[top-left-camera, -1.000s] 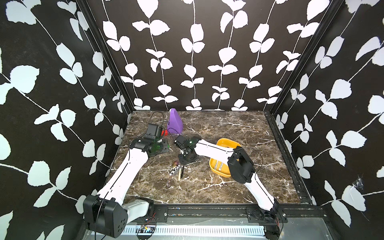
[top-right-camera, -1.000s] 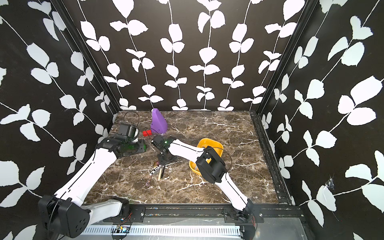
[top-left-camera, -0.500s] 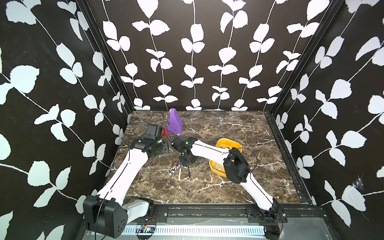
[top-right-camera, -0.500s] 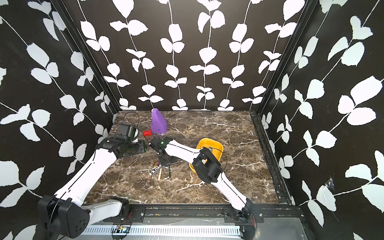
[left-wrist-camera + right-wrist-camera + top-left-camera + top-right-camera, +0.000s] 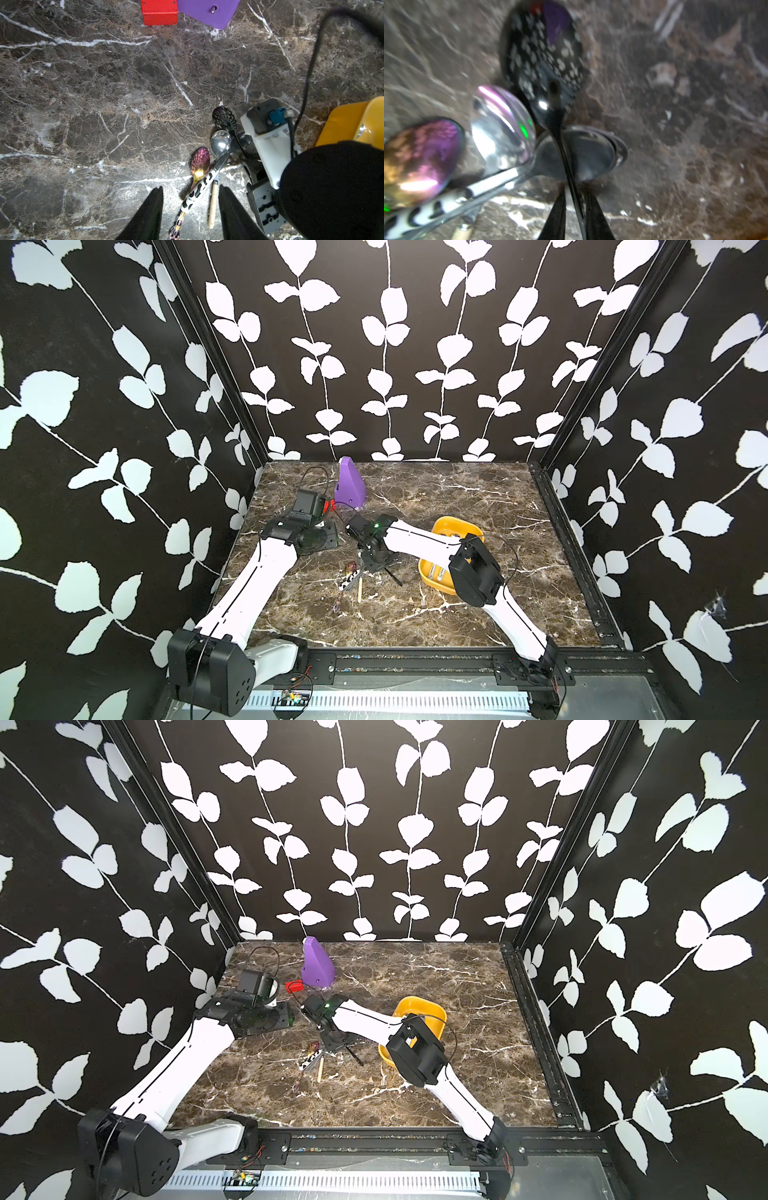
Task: Put the spoon into the storage box
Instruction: Pick up the spoon from the center of the board.
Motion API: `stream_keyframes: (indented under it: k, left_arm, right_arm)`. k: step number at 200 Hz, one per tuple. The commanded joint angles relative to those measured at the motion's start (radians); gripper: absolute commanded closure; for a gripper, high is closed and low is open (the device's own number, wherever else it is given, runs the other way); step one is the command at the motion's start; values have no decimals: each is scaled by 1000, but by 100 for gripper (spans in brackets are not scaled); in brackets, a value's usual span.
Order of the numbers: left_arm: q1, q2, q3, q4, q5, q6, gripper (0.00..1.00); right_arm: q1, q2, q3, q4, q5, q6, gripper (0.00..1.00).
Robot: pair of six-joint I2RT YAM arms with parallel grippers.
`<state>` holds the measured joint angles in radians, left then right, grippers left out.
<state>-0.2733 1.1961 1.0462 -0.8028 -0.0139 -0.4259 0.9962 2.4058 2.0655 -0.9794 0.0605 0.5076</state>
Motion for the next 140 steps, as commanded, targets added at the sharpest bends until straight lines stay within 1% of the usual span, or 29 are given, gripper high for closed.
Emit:
stream_keyframes:
  k: [1, 11, 22, 40, 60, 75, 95, 113, 124, 140]
  left_arm:
    - [5, -31, -19, 15, 15, 7, 51]
    - [5, -34, -23, 20, 18, 6, 51]
    - [5, -34, -22, 20, 23, 7, 51]
    - [5, -33, -23, 19, 28, 6, 51]
    - [5, -40, -27, 29, 45, 6, 51]
    - [5, -51, -31, 48, 70, 6, 51]
    - [6, -64, -32, 79, 113, 5, 51]
    - [5, -77, -35, 119, 170, 7, 50]
    - [5, -85, -46, 161, 225, 9, 50]
    - [4, -95, -66, 236, 336, -3, 50]
  right_arm:
    - [-11, -10, -28, 61, -25, -21, 78]
    - [-13, -8, -26, 68, -25, -28, 78]
    - [-16, -2, -21, 65, -25, -30, 82]
    - [-17, -11, -24, 63, -18, -31, 91]
    - [-21, -59, -56, 92, 3, -46, 100]
    - [-33, -114, -94, 136, -5, -52, 100]
    - [-76, -207, -168, 229, -96, -29, 100]
    - [-131, -296, -247, 322, -196, 25, 100]
    - [-169, -345, -290, 382, -256, 46, 100]
    - [-223, -408, -329, 451, -340, 69, 100]
